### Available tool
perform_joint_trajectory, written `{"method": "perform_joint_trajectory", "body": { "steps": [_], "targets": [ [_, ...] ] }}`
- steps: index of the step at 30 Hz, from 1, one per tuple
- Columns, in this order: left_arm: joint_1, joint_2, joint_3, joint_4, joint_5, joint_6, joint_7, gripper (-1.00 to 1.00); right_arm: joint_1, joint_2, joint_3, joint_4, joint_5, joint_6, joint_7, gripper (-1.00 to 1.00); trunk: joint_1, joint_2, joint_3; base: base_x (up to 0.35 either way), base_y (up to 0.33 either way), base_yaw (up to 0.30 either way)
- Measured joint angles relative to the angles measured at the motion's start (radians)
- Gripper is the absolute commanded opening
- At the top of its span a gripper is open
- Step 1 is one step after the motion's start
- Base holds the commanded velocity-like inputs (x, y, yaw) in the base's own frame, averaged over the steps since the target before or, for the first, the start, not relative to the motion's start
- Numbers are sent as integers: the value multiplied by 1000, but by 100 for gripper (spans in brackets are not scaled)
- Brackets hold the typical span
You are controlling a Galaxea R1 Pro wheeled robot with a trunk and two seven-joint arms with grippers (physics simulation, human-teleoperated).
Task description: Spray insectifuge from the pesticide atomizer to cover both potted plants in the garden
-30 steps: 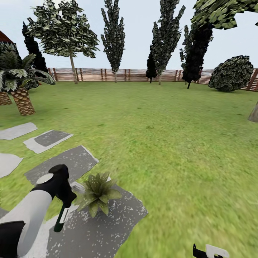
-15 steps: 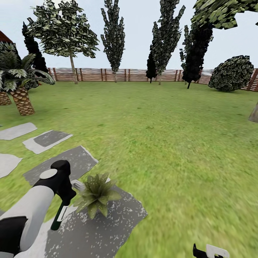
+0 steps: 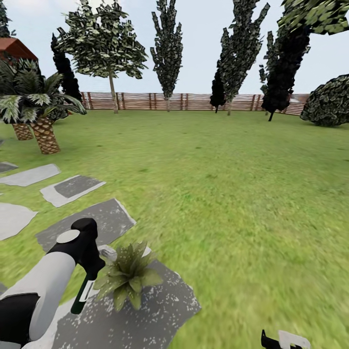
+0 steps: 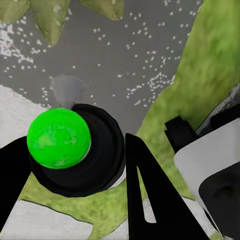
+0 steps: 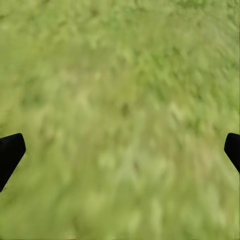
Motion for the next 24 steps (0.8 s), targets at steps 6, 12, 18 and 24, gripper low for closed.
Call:
{"method": "perform_joint_trajectory", "body": {
  "steps": [6, 12, 18, 24],
  "targets": [
    [17, -12, -1, 3, -4, -79, 0, -100, 0, 0, 0, 0, 0, 0, 0, 100, 0, 0, 0, 244, -165, 90],
    [17, -25, -3, 4, -8, -86, 0, -100, 0, 0, 0, 0, 0, 0, 0, 100, 0, 0, 0, 215, -190, 3],
    [16, -25, -3, 2, -8, -87, 0, -100, 0, 1, 0, 0, 0, 0, 0, 100, 1, 0, 0, 3, -268, 169],
    [15, -24, -4, 2, -9, -86, 0, -100, 0, 2, 0, 0, 0, 0, 0, 100, 1, 0, 0, -177, -247, 275]
  ]
}}
